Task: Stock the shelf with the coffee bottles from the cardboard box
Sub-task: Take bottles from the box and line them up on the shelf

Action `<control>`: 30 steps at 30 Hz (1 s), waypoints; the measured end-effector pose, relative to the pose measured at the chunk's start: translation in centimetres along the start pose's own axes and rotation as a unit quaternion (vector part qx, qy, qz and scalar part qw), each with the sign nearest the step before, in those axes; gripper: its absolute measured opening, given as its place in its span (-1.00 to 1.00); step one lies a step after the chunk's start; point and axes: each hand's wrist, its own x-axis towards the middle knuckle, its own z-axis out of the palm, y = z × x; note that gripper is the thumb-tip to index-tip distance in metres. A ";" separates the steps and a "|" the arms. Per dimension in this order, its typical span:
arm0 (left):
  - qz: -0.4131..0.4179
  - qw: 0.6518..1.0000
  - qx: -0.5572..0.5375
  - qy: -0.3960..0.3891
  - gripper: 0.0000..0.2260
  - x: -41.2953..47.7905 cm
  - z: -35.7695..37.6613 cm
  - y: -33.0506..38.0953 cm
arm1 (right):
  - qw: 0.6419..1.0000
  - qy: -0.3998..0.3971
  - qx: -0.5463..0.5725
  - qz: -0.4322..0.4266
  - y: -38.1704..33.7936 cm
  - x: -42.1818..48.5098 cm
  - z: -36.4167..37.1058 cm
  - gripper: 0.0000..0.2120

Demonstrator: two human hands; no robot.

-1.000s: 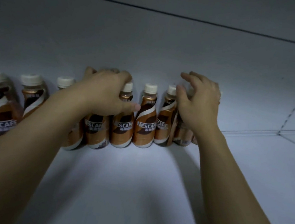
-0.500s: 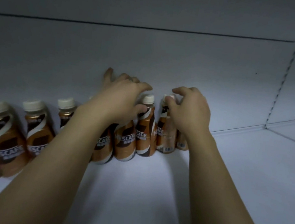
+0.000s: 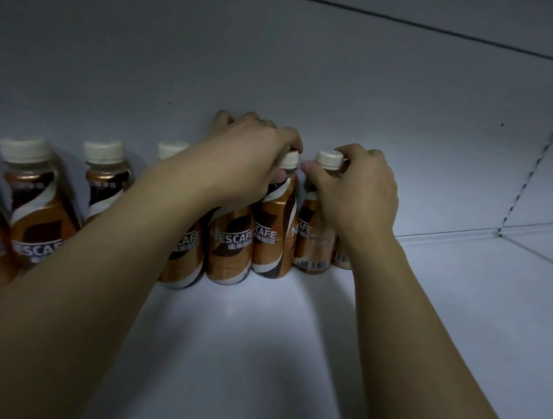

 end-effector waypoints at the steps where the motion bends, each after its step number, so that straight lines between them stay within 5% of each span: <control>1: 0.002 1.000 -0.005 0.003 -0.67 0.2 0.0 0.0 | 1.000 -0.010 0.003 0.002 0.0 0.1 0.0 -0.55; 7: 0.008 0.997 -0.067 0.026 -0.69 0.7 -0.3 -0.6 | 0.997 -0.024 0.074 0.023 0.0 0.3 -0.2 -0.63; 23: -0.052 0.991 0.012 0.123 -0.63 0.3 0.7 0.4 | 0.968 -0.044 0.247 0.019 1.1 -0.1 0.1 -0.71; 30: -0.040 0.991 0.037 0.119 -0.61 -0.2 0.9 1.1 | 0.971 -0.076 0.227 0.023 1.2 0.3 -0.5 -0.70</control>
